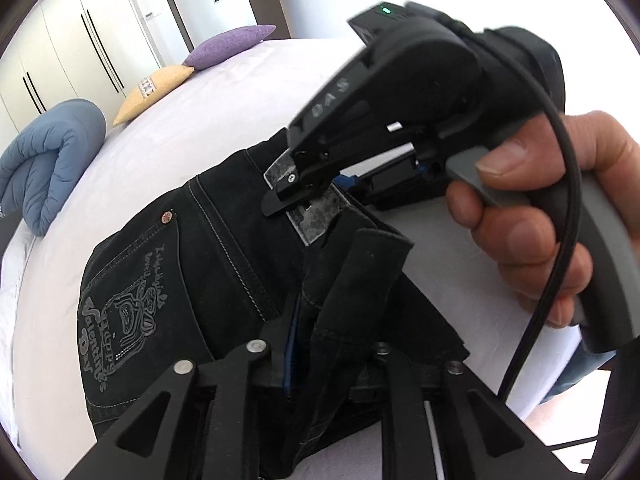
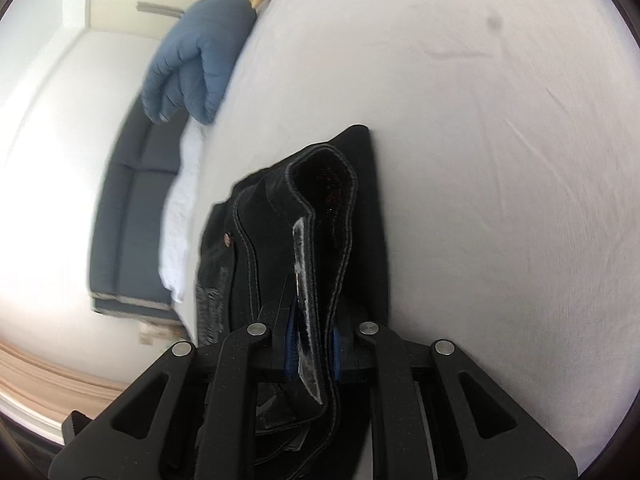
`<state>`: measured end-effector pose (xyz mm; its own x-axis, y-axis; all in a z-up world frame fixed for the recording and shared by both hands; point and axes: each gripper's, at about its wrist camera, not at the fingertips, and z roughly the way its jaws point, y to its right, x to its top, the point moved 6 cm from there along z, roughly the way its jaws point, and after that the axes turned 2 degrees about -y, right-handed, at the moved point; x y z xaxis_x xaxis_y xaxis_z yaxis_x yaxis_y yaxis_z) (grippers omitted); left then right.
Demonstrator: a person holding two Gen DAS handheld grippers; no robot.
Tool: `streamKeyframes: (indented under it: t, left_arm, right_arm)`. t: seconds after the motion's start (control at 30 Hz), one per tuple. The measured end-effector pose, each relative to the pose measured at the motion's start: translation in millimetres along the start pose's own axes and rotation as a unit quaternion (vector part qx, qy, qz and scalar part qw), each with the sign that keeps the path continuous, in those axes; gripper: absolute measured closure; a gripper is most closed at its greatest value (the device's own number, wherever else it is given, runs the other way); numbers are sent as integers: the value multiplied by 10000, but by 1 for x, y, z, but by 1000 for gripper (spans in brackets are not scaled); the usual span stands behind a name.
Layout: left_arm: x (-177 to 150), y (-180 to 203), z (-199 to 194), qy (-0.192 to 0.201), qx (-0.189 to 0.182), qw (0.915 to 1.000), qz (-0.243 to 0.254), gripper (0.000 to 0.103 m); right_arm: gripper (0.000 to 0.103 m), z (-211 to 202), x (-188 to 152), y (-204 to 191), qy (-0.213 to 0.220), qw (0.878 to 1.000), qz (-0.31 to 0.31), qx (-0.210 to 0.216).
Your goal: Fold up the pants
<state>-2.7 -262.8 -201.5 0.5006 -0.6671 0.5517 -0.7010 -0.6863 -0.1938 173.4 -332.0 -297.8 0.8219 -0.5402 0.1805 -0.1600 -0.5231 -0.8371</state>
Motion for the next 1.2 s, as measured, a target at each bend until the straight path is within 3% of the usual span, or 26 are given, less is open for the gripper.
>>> streamKeyframes:
  t: [0.07, 0.13, 0.17, 0.23, 0.33, 0.43, 0.5, 0.53, 0.57, 0.67, 0.73, 0.77, 0.8, 0.87, 1.0, 1.2]
  left_arm:
    - [-2, -4, -13, 29, -317, 9992, -237, 49]
    - [-5, -11, -31, 168, -457, 9977, -466, 28]
    - [-7, -16, -46, 295, -513, 9966, -575, 19]
    - [-11, -26, -66, 440, -556, 9950, -704, 17]
    - [-12, -62, -84, 530, -437, 9921, -1046, 17]
    - [-9, -109, -83, 473, -299, 9867, -1528, 17]
    - [-8, -141, -69, 281, -264, 9849, -1688, 32]
    - [-6, -151, -62, 201, -319, 9834, -1775, 47]
    - [-4, -163, -51, 79, -360, 9817, -1867, 55]
    - [2, -191, -19, -277, -134, 9822, -1851, 69]
    - [-1, -199, 5, -536, -95, 9812, -1849, 72]
    - [-4, -200, 18, -694, -110, 9795, -1887, 72]
    - [-7, -198, 28, -790, -139, 9790, -1876, 72]
    - [-10, -192, 34, -843, -33, 9814, -1727, 72]
    - [-12, -190, 36, -803, -34, 9812, -1757, 73]
    - [-12, -192, 37, -774, 35, 9832, -1652, 73]
  right_arm:
    - [88, -5, -2, 2, 13, 9999, 71, 111]
    - [84, -10, -1, 3, 8, 9997, 208, 96]
    - [78, -15, 0, 3, 60, 9996, 252, 62]
    - [73, -30, 2, 5, 258, 9991, 323, -13]
    - [66, -58, 5, 6, 587, 9969, 335, -397]
    - [67, -70, -1, -23, 543, 9984, 6, -130]
    - [69, -66, -8, -50, 393, 9987, -315, 48]
    - [69, -59, -13, -63, 262, 9985, -456, 140]
    - [70, -50, -18, -72, 122, 9981, -579, 177]
    - [72, -23, -28, -76, -235, 9971, -715, 75]
    - [77, 3, -33, -50, -549, 9964, -482, -433]
    - [103, 12, -33, -38, -613, 9951, -388, -675]
    - [103, 13, -32, -24, -527, 9959, -232, -699]
    - [103, 9, -31, -14, -385, 9991, 121, -149]
    - [103, 6, -33, -17, -272, 9991, -238, -233]
    - [103, 3, -36, -15, -265, 9993, -201, -182]
